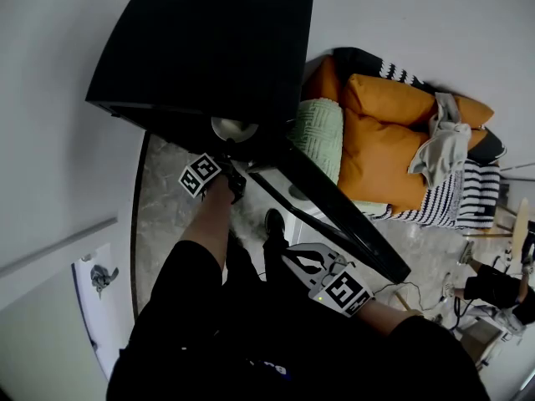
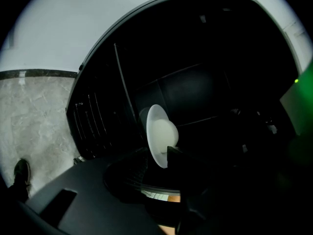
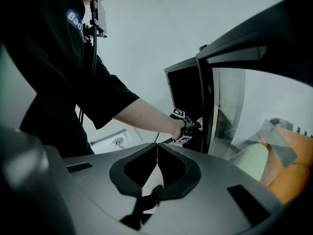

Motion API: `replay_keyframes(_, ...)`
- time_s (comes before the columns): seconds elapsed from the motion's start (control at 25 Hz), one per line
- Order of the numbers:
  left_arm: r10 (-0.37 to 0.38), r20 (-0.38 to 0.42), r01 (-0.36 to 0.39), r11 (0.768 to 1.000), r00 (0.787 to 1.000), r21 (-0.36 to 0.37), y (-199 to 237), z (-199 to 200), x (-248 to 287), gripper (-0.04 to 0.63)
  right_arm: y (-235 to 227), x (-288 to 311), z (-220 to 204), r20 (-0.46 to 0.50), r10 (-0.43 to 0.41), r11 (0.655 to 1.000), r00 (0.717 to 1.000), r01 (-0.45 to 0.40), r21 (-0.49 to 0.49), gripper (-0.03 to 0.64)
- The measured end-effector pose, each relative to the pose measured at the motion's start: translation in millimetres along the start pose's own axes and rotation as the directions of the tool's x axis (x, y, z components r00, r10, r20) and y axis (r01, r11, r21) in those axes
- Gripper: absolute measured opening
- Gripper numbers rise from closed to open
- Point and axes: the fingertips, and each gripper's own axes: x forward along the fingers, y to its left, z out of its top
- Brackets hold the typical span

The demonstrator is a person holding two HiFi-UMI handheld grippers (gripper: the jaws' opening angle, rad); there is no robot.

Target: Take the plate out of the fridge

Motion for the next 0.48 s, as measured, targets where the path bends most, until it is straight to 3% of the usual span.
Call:
replay_keyframes(0.36, 0.021, -0.006, -0.021, 0.999, 1.000, -0.044, 5, -1, 20, 0.112, -2, 2, -20, -0.025, 0.039, 0.998, 0.999, -0.037, 0.047, 0.011)
replay_keyframes(0.48, 0.024, -0.015, -0.025, 0.996, 1.000, -0.088, 11, -3, 22, 0.112, -3, 1, -23, -0.036, 0.033, 0.997, 0.999, -0.030, 0.076, 0.011)
